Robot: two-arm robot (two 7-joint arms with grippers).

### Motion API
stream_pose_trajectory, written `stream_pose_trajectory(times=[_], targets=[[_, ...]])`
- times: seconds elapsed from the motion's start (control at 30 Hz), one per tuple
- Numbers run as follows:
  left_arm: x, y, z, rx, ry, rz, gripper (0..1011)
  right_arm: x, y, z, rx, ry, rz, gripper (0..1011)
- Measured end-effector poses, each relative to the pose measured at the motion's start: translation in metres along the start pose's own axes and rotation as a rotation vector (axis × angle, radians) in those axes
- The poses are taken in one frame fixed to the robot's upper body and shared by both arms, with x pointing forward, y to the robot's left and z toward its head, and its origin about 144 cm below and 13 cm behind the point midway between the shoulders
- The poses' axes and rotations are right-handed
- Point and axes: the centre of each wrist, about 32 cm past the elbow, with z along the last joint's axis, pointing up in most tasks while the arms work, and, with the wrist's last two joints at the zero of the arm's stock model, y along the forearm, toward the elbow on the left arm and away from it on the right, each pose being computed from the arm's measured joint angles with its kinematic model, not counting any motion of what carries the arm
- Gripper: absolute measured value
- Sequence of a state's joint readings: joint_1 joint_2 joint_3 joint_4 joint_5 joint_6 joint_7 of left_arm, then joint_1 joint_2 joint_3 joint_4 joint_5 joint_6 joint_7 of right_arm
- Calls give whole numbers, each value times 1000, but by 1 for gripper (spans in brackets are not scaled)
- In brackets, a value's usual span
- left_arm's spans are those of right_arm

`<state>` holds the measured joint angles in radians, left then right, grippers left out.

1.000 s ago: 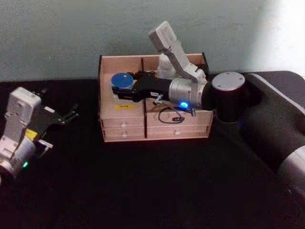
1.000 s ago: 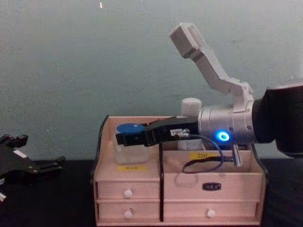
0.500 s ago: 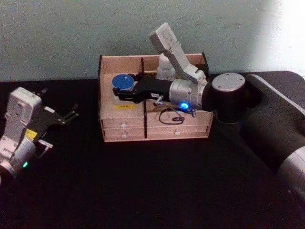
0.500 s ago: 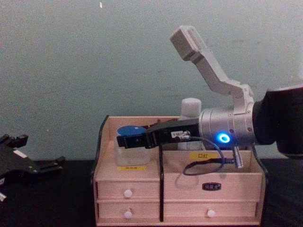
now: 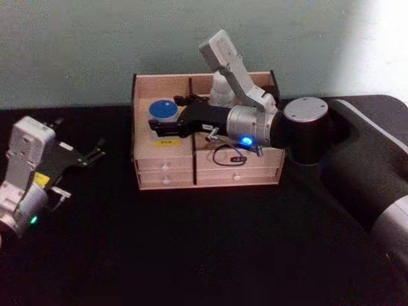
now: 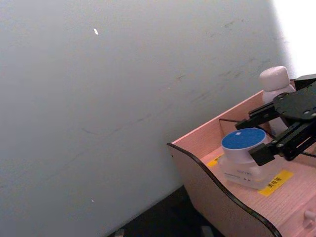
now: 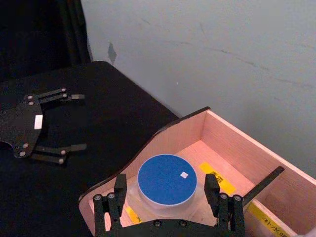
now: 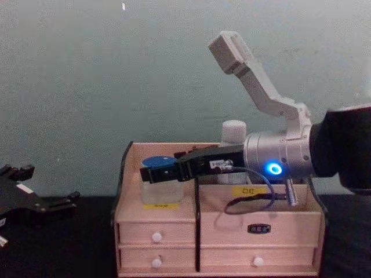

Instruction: Pick up the facial cleanser and watermelon frost from the table and place them into the tiered storage box.

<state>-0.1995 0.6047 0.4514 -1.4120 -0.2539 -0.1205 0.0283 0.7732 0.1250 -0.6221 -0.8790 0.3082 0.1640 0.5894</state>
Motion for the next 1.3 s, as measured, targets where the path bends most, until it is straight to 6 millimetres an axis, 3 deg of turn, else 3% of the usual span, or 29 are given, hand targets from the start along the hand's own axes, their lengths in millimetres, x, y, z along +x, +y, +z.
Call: stream_pose_trajectory(times=[0.33,0.53,0.93,1.3], targets=[[0,0,0,0,0,0,1001,0,0,1,4,0,2,1002],[0,0,0,0,0,0,1001,-2,-12,6,56,-9,13,1002],[0,0,0,0,0,0,1001,-11,-46,21,170,-36,-7,1002],[0,0,0,0,0,0,1001,-5,-86,16,240,-30,-126,1002]])
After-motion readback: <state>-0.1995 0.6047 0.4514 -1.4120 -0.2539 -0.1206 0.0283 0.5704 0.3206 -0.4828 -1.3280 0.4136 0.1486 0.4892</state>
